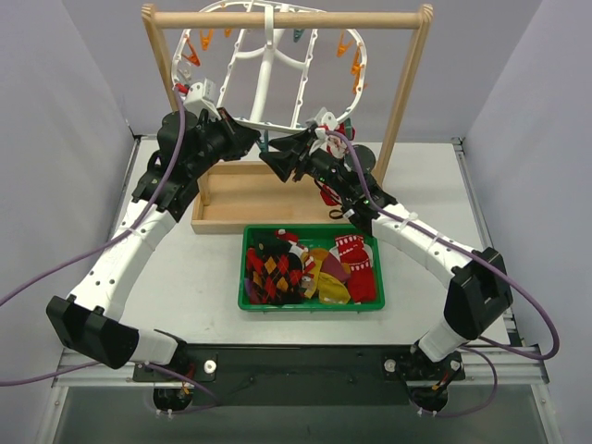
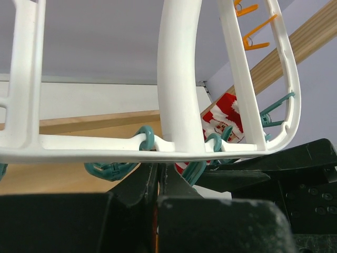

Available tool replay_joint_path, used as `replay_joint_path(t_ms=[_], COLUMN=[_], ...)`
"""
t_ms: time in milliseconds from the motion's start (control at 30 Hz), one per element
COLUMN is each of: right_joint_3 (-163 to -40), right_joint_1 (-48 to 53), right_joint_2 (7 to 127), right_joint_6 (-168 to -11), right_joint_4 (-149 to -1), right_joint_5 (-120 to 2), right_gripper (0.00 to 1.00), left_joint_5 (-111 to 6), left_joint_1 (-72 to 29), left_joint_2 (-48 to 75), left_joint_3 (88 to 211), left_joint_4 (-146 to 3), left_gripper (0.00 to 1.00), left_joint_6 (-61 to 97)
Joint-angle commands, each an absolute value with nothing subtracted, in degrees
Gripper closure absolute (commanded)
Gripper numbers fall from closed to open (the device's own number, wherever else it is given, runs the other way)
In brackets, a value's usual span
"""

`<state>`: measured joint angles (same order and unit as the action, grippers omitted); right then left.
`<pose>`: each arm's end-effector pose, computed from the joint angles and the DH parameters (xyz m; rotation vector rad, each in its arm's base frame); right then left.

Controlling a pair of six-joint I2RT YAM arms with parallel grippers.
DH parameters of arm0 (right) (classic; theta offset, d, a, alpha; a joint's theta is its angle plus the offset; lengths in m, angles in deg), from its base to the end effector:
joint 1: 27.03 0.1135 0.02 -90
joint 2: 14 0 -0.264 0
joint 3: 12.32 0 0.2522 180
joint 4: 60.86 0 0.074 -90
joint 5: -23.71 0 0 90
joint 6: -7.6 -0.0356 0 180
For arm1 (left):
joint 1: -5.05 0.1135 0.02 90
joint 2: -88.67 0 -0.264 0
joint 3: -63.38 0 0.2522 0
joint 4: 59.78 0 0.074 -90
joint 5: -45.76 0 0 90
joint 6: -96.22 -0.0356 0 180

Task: Clip the socks to the hanger
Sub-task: Open the clamp at the hanger.

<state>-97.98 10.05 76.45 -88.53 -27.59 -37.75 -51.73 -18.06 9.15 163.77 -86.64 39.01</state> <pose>0.2817 0.2342 0.4066 -0.7413 0.9282 0.9341 0.2891 -0.1284 0.4515 -0.0447 1.7450 -0.8363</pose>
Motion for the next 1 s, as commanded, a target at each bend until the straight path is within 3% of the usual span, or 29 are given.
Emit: replay_joint_path(t_ms=[0, 600, 700, 833, 967], right_joint_3=[-101.6, -101.6, -102.5, -103.9, -104.5], right_joint_1=[8.7, 7.5, 7.5, 7.9, 8.0], right_joint_2=[77.9, 79.8, 79.9, 80.0, 80.0], right_joint_6=[-90.0, -92.8, -93.8, -93.9, -94.1], right_joint_4=[-20.4, -22.8, -23.1, -24.9, -25.7], right_joint_5=[-38.2, -40.8, -40.0, -39.6, -39.6], right_gripper=[0.6, 0.63, 0.72, 0.94, 1.0], left_joint_5=[-54.2, -57.0, -57.2, -57.9, -58.9], left_joint_1=[-18.0, -18.2, -18.2, -18.2, -18.3], left_joint_2=[10.5, 11.9, 12.0, 12.1, 12.6], left_joint_3=[167.5, 167.2, 167.0, 166.7, 166.5], left_joint_4=[-89.0, -87.1, -86.5, -85.7, -85.4], left_gripper=[1.0, 1.0, 1.0, 1.0, 1.0], left_joint_6=[44.8, 45.0, 44.6, 44.5, 44.6])
